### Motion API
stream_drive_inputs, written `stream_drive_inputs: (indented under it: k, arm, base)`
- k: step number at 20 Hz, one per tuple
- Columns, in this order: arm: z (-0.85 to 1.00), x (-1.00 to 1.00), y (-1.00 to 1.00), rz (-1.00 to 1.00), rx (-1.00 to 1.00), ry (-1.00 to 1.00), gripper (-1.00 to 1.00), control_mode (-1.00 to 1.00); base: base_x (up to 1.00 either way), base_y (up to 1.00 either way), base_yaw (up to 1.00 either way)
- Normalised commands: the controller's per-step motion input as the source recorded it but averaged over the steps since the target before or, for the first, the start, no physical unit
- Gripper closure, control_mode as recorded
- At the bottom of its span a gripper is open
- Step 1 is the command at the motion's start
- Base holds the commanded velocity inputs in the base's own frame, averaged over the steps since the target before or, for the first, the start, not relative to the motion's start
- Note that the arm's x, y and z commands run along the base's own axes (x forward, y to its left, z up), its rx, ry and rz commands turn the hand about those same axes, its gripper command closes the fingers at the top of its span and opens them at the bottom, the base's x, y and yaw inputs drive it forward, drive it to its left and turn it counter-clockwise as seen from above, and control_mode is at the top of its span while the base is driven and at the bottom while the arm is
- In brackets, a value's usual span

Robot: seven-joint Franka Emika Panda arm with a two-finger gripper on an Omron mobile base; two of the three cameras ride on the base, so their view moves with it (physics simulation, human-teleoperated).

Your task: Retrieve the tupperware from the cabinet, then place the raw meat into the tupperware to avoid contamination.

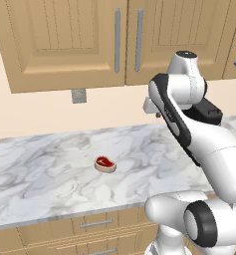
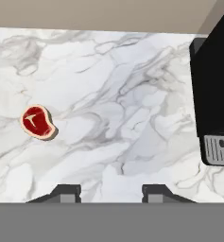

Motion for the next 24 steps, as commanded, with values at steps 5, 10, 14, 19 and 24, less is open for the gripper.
stream_drive_inputs:
  k: [5,10,14,19,24]
  arm:
    - [0.01,-0.09,0.02,0.01,0.0,-0.02,-1.0,-1.0]
    - [0.17,-0.19,0.0,0.06,0.0,-0.16,-1.0,-1.0]
    - [0.33,-0.18,0.06,0.06,0.0,-0.3,-1.0,-1.0]
    - [0.26,-0.13,0.14,0.09,0.03,-0.34,-1.0,-1.0]
    - [0.19,-0.12,0.19,0.11,0.05,-0.38,-1.0,-1.0]
  base:
    - [0.0,0.0,0.0]
    - [0.0,0.0,0.0]
    - [0.0,0.0,0.0]
    - [0.0,0.0,0.0]
    - [0.0,0.0,0.0]
